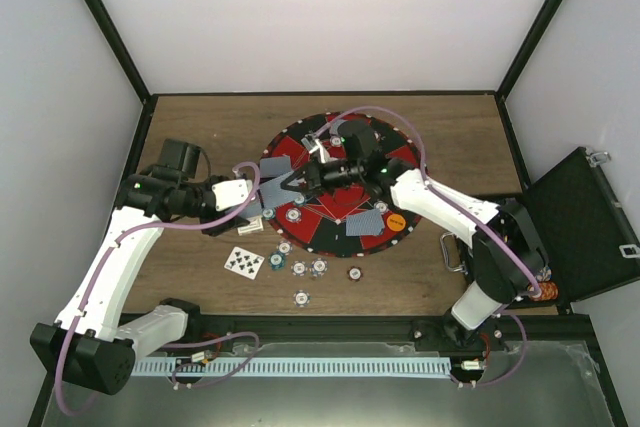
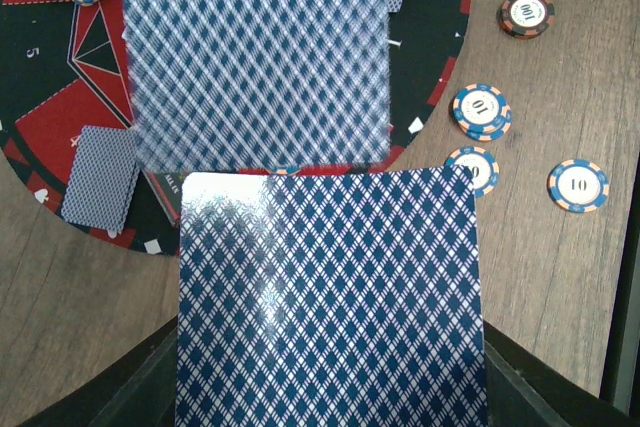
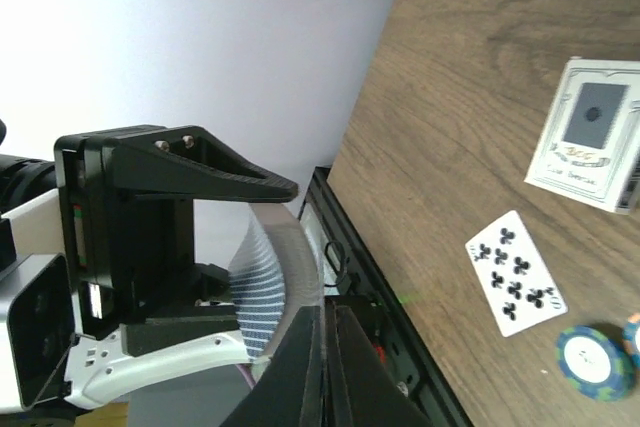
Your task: Distribute texas hold em gaming equipment
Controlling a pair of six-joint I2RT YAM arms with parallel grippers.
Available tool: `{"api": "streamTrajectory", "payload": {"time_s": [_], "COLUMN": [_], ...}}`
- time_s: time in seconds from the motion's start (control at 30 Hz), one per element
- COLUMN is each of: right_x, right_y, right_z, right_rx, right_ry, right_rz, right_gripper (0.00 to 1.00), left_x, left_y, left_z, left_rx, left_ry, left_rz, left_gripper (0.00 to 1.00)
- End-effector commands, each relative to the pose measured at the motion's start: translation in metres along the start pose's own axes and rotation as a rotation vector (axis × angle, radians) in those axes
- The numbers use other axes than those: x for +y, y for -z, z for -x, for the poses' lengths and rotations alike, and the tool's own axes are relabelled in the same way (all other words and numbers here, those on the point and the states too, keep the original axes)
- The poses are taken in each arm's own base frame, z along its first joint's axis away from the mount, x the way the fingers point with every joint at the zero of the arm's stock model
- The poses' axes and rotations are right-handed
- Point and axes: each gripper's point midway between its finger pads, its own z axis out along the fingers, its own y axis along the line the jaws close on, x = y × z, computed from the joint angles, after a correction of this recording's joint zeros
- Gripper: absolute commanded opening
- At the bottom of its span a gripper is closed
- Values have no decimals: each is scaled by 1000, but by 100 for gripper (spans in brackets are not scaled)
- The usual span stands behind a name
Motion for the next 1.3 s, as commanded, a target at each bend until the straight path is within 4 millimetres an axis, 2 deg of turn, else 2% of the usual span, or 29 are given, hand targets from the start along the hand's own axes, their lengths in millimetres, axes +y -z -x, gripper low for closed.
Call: {"api": "streamTrajectory", "payload": {"time_s": [0.0,0.17,0.23,0.3,0.33,0.4,0.47,0.6,0.7,0.83,0.9,1.03,1.27], "right_x": [-10,-54,-78,-108,-124,-145,-158,-159,-162,-182,-198,-227,-260], "right_y": [26,75,90,110,128,145,162,182,176,152,141,114,96], "right_z": [7,53,68,90,103,121,139,170,177,175,170,147,108], "right_rx": [-24,-138,-155,-187,-218,-235,-269,-375,-357,-272,-226,-125,-11], "right_ry": [10,98,121,153,183,237,323,576,832,1020,1038,1065,1007], "right_rz": [-84,-397,-547,-780,-936,-1121,-1276,-1539,-1744,-1811,-1799,-1730,-1669], "right_gripper": [1,1,1,1,1,1,1,1,1,1,1,1,1], "left_x": [2,2,2,3,3,3,3,3,4,5,5,8,8], "left_y": [4,4,3,3,3,2,3,2,2,2,2,4,4], "left_z": [7,8,8,8,8,8,8,6,5,6,6,8,9], "left_rx": [-32,-36,-36,-35,-35,-32,-30,-21,-16,-15,-14,-17,-19], "left_ry": [-16,-19,-14,-12,-11,-9,-9,-1,-1,0,2,-3,-2], "left_rz": [15,13,9,10,9,7,8,5,10,10,8,23,14], "left_gripper": [5,5,5,5,5,5,5,5,5,5,5,4,5]}}
